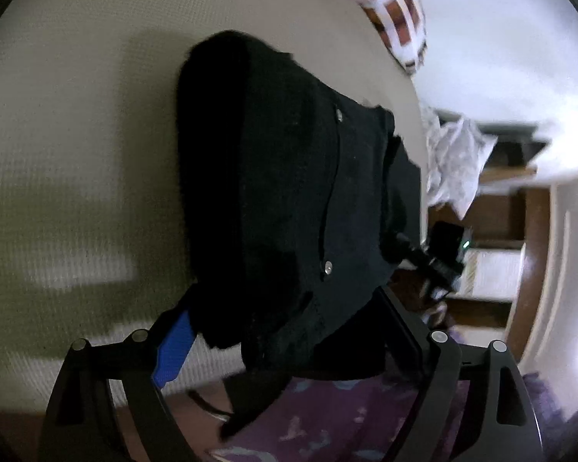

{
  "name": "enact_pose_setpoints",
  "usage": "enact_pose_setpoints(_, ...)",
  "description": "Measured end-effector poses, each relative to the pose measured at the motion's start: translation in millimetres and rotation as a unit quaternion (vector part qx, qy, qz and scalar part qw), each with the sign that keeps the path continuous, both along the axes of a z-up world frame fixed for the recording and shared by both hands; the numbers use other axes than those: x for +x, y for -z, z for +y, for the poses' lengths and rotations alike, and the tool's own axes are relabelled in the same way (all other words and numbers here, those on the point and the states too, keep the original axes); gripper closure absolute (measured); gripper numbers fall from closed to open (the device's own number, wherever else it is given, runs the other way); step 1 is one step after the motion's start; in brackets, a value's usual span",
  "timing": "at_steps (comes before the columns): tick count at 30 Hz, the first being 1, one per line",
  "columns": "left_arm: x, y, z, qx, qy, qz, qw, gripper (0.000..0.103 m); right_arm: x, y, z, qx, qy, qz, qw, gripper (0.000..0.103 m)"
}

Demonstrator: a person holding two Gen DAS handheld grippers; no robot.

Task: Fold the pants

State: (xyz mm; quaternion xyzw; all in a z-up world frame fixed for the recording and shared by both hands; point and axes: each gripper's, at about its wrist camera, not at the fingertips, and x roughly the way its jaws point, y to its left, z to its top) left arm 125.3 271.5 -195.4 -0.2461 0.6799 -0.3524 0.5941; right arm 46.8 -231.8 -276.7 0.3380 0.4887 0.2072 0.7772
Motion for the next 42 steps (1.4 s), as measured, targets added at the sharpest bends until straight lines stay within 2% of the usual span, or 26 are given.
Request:
enact_pose_setpoints(3,-15,-4,17,-0.005,-0.047,0.009,0.9989,0.017,1,0,1,0.0,0.0,-0.001,1.0,0.098)
enact_pose_setpoints(7,-44,6,17,-0.021,-0.078,0.04,0.9959,0.017,2,1,2,0.005,0.001,-0.003,1.0,0.098)
enact_pose_setpoints(9,-51,7,17,-0.008,-0.108,0.022,0.9939,0.017,3,1,3,0.005,0.001,-0.005,1.0,0.098)
enact_pose_setpoints(10,-52,8,17,-0.023,-0.122,0.016,0.9922,0.017,2,1,4,0.005,0.001,-0.005,1.0,0.098)
enact_pose_setpoints(14,-47,21,21,-0.061,-0.182,0.036,0.9807,0.017,2,0,5,0.005,0.0,-0.008,1.0,0.098)
enact_pose_setpoints(19,-43,29,20,-0.106,-0.24,0.056,0.9633,0.005,1,0,5,0.007,0.0,-0.011,1.0,0.098)
enact_pose_setpoints(21,-51,32,18,-0.131,-0.274,0.04,0.9518,0.005,0,0,4,0.01,0.0,-0.012,1.0,0.098)
enact_pose_setpoints(23,-60,30,16,-0.137,-0.29,0.004,0.947,0.005,0,0,3,0.012,0.0,-0.013,1.0,0.098)
enact_pose_setpoints(25,-70,25,6,-0.122,-0.297,-0.048,0.946,0.005,-1,1,4,0.013,-0.001,-0.013,1.0,0.098)
enact_pose_setpoints(28,-76,14,-3,-0.077,-0.279,-0.109,0.951,0.006,-1,1,3,0.016,-0.002,-0.014,1.0,0.098)
enact_pose_setpoints(29,-76,11,-8,-0.056,-0.273,-0.123,0.9524,0.007,-1,1,3,0.017,-0.002,-0.014,1.0,0.098)
enact_pose_setpoints(30,-76,8,-12,-0.033,-0.267,-0.137,0.9534,0.018,-1,1,4,0.017,-0.002,-0.014,1.0,0.098)
enact_pose_setpoints(31,-75,6,-15,-0.003,-0.261,-0.148,0.9539,0.038,-1,1,4,0.018,-0.002,-0.014,1.0,0.098)
enact_pose_setpoints(33,-73,12,-13,0.035,-0.267,-0.146,0.952,0.068,-1,1,2,0.019,-0.002,-0.014,1.0,0.098)
enact_pose_setpoints(35,-73,19,-6,0.009,-0.284,-0.125,0.9506,0.069,-1,2,2,0.022,-0.001,-0.015,1.0,0.098)
enact_pose_setpoints(39,-73,12,-13,0.039,-0.278,-0.127,0.9513,0.074,-2,1,3,0.024,0.0,-0.014,1.0,0.098)
enact_pose_setpoints(41,-73,3,-14,0.017,-0.301,-0.112,0.9468,0.075,-2,2,2,0.023,-0.001,-0.013,1.0,0.099)
enact_pose_setpoints(42,-72,-7,-15,0.002,-0.304,-0.123,0.9446,0.075,-2,2,2,0.023,0.0,-0.012,1.0,0.099)
